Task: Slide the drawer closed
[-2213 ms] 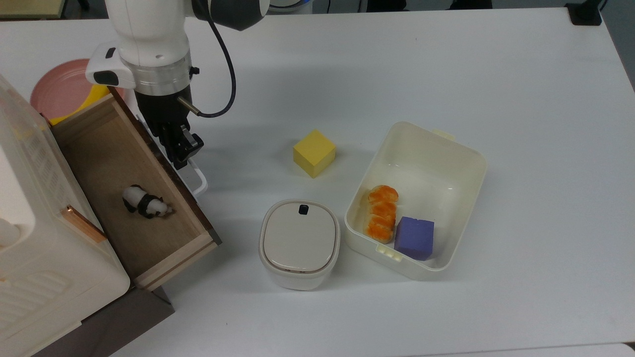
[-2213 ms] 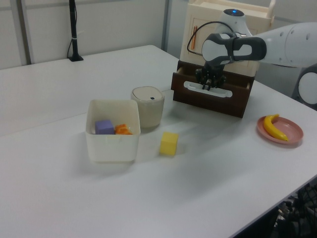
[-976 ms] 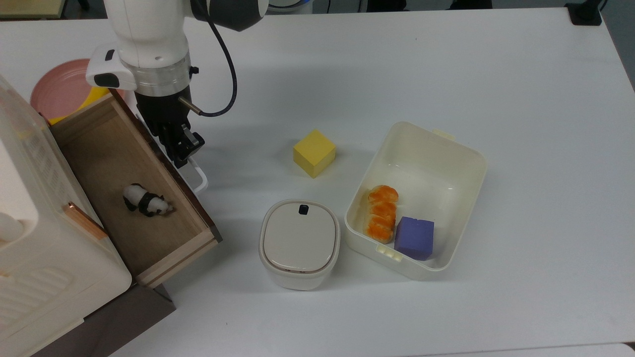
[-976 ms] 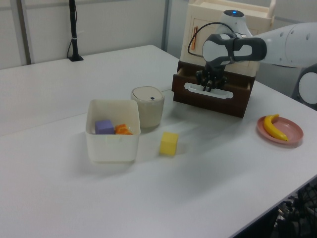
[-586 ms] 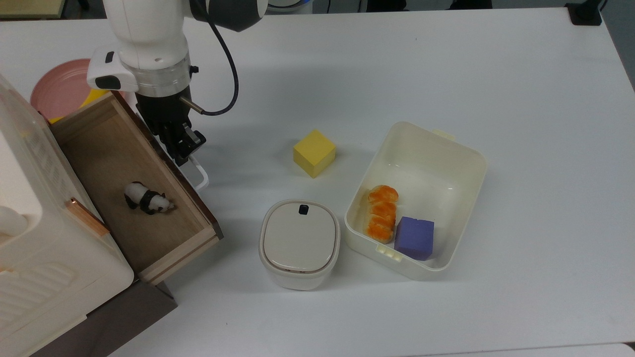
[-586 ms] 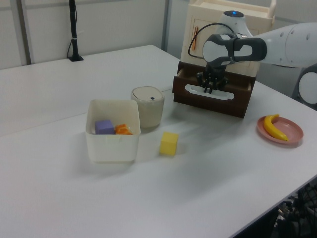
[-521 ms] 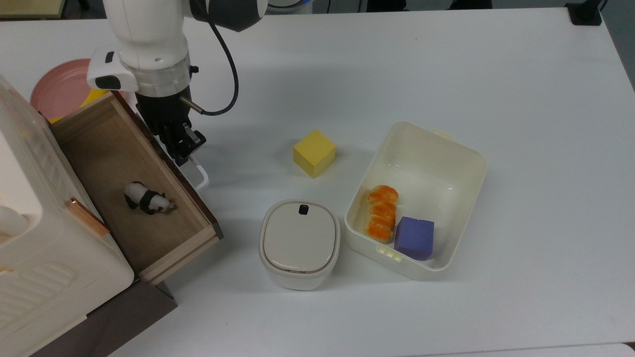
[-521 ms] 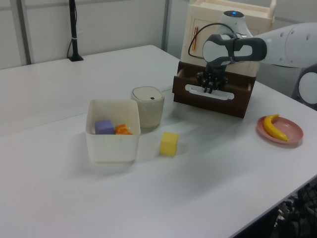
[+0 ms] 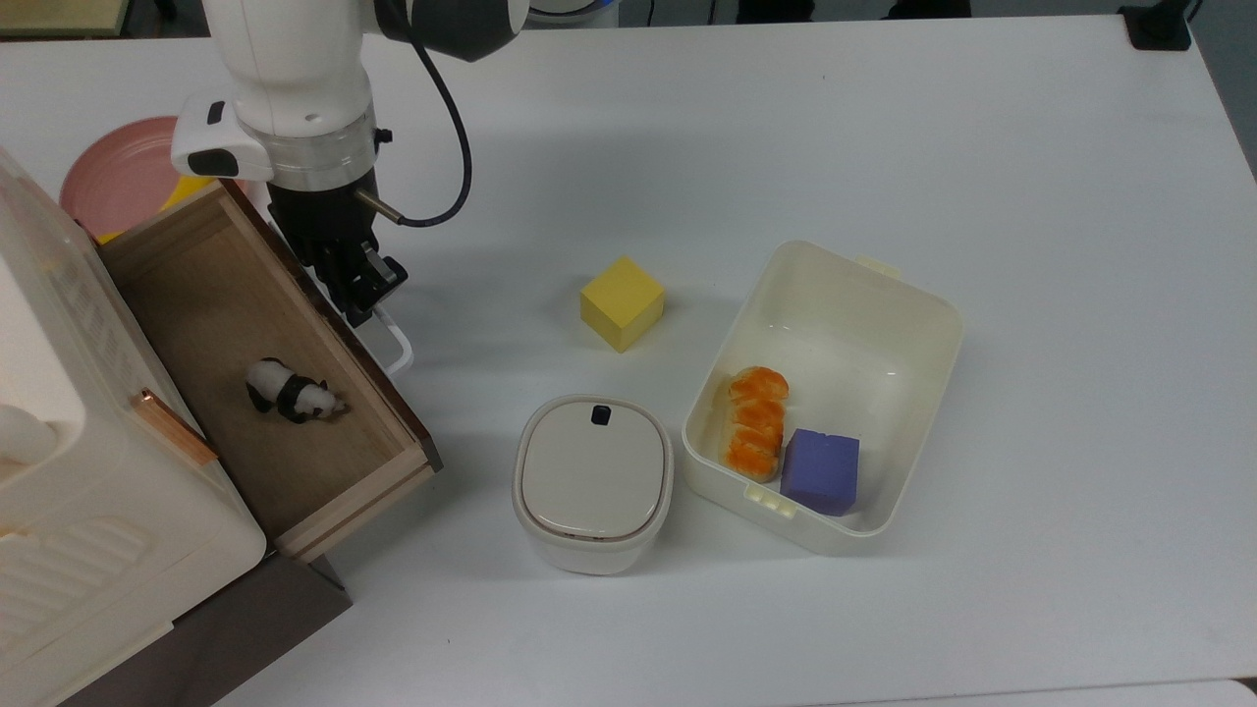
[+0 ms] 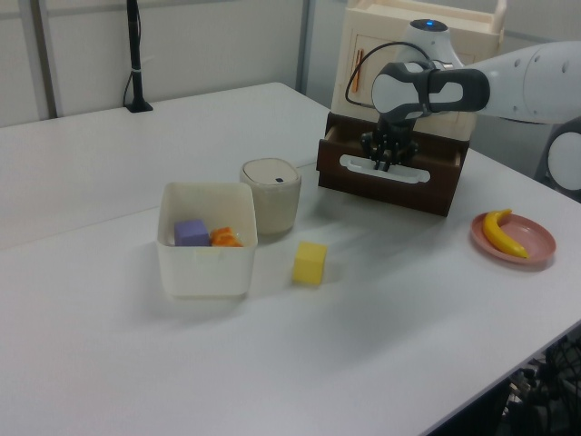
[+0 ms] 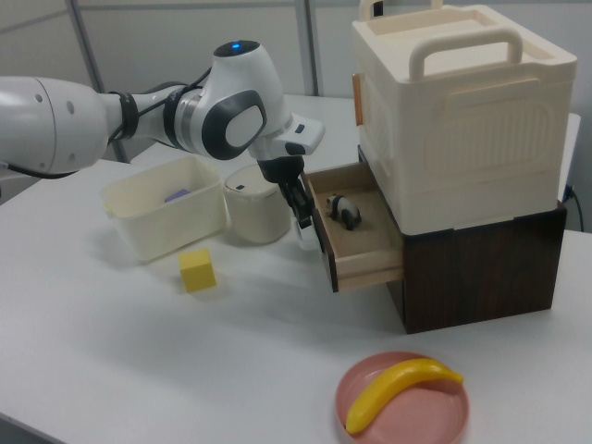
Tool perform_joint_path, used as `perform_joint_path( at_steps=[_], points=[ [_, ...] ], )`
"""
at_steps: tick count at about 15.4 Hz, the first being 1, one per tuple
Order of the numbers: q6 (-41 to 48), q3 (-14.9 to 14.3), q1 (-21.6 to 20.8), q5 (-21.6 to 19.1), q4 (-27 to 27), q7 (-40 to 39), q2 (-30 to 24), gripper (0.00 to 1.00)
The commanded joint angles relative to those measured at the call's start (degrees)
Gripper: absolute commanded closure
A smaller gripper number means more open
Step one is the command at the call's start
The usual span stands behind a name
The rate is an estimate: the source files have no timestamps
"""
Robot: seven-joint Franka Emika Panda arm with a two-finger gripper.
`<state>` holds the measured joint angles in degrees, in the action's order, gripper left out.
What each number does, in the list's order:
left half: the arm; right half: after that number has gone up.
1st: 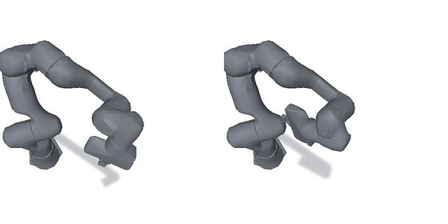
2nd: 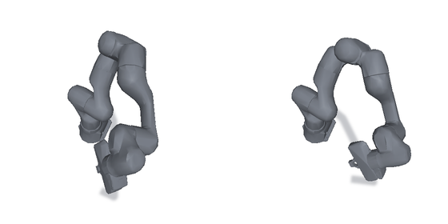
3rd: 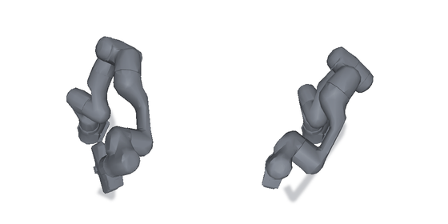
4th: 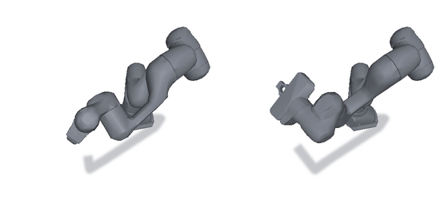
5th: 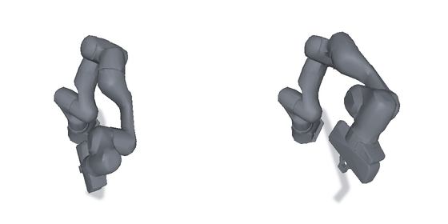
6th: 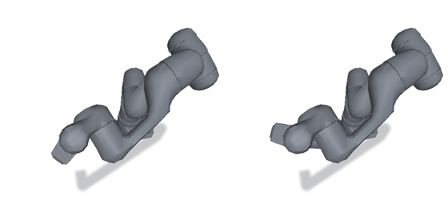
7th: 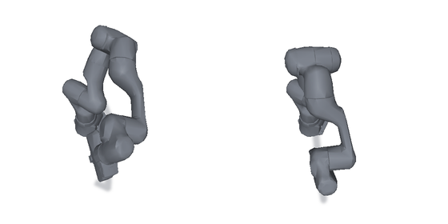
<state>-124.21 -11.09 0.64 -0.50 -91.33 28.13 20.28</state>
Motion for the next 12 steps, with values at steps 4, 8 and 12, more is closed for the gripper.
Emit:
perform_joint_path(
  at_steps=[4, 8, 12],
  points=[
    [2.4, -0.6, 3.7, 0.7, -0.3, -7.7, -3.9, 0.77],
    [2.4, -0.6, 5.5, 0.8, 0.4, -8.2, -3.8, 0.76],
    [2.3, -0.6, 5.4, 1.7, -0.1, -8.4, -3.3, 0.76]
  ],
)
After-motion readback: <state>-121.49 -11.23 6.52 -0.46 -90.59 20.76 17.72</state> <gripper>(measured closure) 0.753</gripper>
